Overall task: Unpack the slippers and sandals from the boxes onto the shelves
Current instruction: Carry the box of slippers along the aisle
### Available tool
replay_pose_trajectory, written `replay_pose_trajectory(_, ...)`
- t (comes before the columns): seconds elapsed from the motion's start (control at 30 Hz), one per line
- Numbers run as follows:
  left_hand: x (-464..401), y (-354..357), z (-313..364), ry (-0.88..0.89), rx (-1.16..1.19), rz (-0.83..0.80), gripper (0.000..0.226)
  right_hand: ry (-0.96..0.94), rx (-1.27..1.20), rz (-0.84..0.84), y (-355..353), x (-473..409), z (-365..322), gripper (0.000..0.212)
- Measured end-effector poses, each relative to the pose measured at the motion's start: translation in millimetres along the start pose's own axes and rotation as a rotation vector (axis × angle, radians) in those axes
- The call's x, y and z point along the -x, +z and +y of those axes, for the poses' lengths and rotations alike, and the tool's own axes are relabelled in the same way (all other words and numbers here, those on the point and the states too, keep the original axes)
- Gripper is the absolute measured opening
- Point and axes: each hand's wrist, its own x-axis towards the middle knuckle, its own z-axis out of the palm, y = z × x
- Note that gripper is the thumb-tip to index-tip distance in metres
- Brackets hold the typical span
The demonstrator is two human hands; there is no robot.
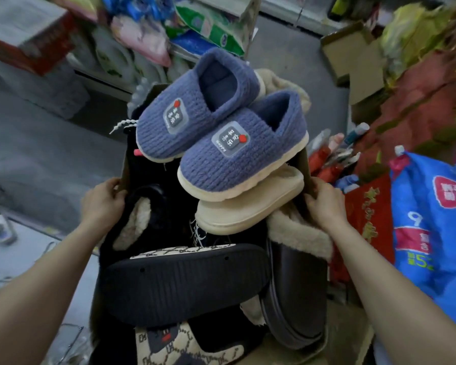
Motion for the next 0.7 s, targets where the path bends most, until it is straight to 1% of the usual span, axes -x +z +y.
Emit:
replay_pose_trajectory(0.1, -15, -13, -13, -0.062, -0.019, 0.049, 0.029, -0.059, 0.004, -0.021, 8, -36, -33, 0.038)
replay_pose_trajectory(0.23, -40, -33, -34, -0.149, 0.003, 0.122, 0.028, -0.186, 0.008, -0.070, 23, -93, -85, 0.042)
replay_pose_trajectory(0.3, -54, -42, -46, -0.180, 0.022, 0.151, 0.035, -0.242, 0.010, -0.089, 31, -122, -114, 0.042)
replay_pose_trajectory(0.33, -60, -47, -52, -0.196, 0.033, 0.163, 0.037, -0.259, 0.015, -0.091, 34, -135, -131, 0.042)
replay_pose_trajectory(0.47, -87, -67, -76, -0.301, 0.087, 0.225, 0.026, -0.365, 0.021, -0.124, 49, -180, -202, 0.040)
replay_pose_trajectory(0.57, -115, -81, -97, -0.378, 0.087, 0.267, 0.027, -0.422, 0.031, -0.151, 62, -210, -260, 0.037)
replay_pose_trajectory(0.7, -164, -100, -137, -0.468, 0.088, 0.284, 0.028, -0.476, 0.042, -0.192, 82, -249, -346, 0.035)
